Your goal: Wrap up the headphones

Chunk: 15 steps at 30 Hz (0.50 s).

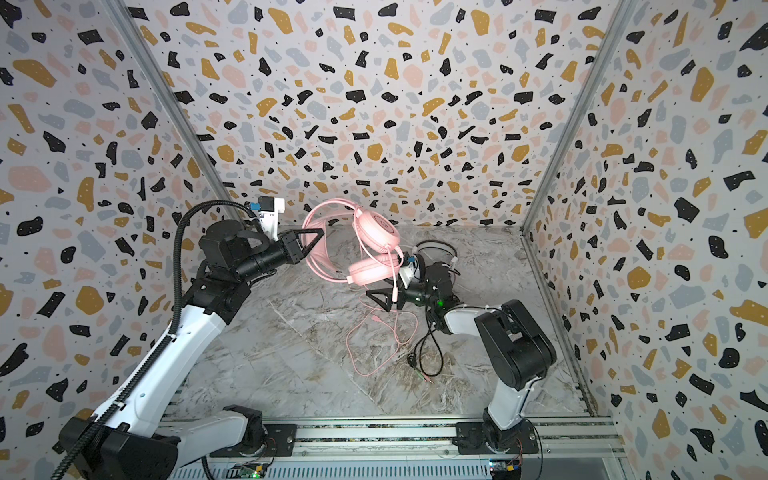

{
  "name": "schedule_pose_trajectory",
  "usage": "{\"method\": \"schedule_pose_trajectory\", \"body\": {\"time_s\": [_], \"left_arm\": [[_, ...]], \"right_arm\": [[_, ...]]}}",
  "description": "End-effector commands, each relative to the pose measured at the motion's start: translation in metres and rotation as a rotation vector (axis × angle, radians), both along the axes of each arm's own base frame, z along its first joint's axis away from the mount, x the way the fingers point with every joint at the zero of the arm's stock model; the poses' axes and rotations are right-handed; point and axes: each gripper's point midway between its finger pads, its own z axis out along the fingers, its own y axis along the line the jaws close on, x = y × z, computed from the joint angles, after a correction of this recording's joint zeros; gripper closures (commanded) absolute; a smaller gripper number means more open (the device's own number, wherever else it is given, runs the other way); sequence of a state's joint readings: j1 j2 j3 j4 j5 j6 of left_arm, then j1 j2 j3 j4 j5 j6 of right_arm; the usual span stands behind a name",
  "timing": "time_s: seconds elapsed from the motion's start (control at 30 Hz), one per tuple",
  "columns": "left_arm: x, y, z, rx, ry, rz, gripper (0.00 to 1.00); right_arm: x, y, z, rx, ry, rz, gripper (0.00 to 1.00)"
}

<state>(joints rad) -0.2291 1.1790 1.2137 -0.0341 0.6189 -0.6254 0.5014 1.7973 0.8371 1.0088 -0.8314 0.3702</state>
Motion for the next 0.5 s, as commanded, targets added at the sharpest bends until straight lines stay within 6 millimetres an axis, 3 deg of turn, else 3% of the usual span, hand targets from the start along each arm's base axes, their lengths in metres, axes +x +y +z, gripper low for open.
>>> {"method": "schedule_pose_trajectory", "body": {"time_s": [0.0,0.13,0.33,0.47], "left_arm": [[-0.008,0.004,0.049,-0.076,-0.104,-0.017,1.00],[-0.006,0.007,0.051,-0.089,-0.104,-0.008,1.00],[0.002,0.010,0.046,-0.119,-0.093,0.008,1.00],[0.008,0.014,0.041,-0.167,-0.081,0.034,1.00]], "right_arm": [[-0.014,0.014,0.004,0.054,0.006,0.097,0.09],[-0.024,0.017,-0.010,0.055,0.028,0.096,0.20],[-0.031,0.016,-0.008,0.111,0.070,0.107,0.84],[-0.037,0.012,0.006,0.138,0.041,0.090,0.94]]}}
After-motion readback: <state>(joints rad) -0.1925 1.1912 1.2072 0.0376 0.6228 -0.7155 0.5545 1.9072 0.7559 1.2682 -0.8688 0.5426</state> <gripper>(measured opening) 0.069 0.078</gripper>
